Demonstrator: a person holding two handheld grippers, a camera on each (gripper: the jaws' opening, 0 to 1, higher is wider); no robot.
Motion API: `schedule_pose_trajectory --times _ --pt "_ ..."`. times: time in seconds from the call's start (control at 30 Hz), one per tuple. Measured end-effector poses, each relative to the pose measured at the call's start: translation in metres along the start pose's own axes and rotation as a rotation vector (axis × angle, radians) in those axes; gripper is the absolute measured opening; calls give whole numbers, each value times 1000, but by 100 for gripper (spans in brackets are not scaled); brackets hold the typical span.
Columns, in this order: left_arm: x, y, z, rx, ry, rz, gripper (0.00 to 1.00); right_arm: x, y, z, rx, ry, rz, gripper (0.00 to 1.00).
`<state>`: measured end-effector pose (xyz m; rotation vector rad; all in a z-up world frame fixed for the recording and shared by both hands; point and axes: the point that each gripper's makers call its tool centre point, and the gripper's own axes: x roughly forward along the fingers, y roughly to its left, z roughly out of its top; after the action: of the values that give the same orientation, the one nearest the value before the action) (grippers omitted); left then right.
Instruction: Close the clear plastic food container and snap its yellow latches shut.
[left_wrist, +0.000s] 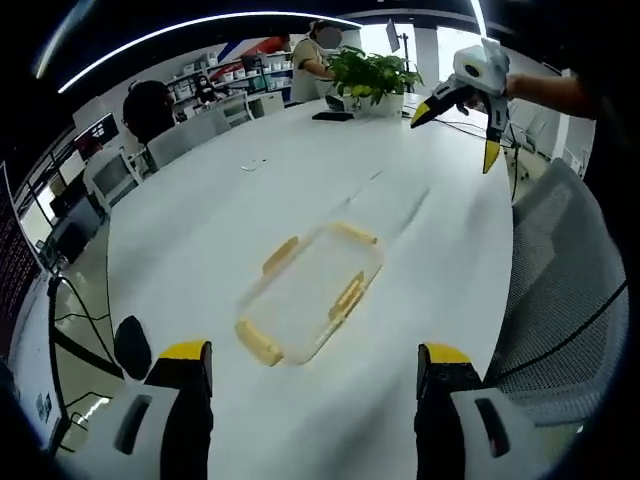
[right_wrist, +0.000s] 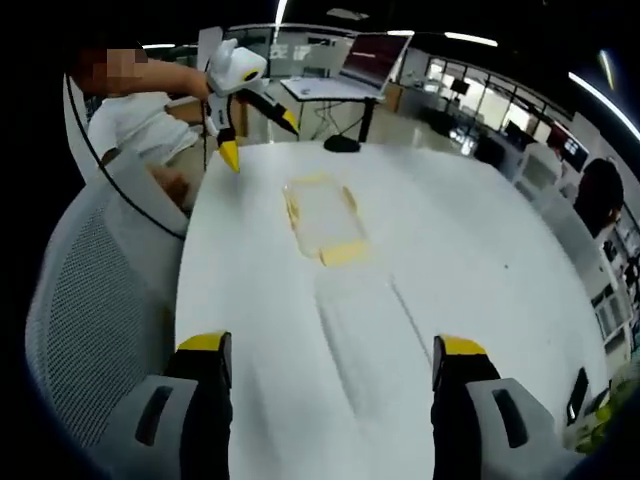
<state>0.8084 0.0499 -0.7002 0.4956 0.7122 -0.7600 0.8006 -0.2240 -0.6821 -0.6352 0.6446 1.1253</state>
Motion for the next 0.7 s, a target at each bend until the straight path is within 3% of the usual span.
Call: schedule_pose_trajectory --times 0.7 --pt "21 25 -12 100 80 -49 69 44 -12 26 -91 35 95 72"
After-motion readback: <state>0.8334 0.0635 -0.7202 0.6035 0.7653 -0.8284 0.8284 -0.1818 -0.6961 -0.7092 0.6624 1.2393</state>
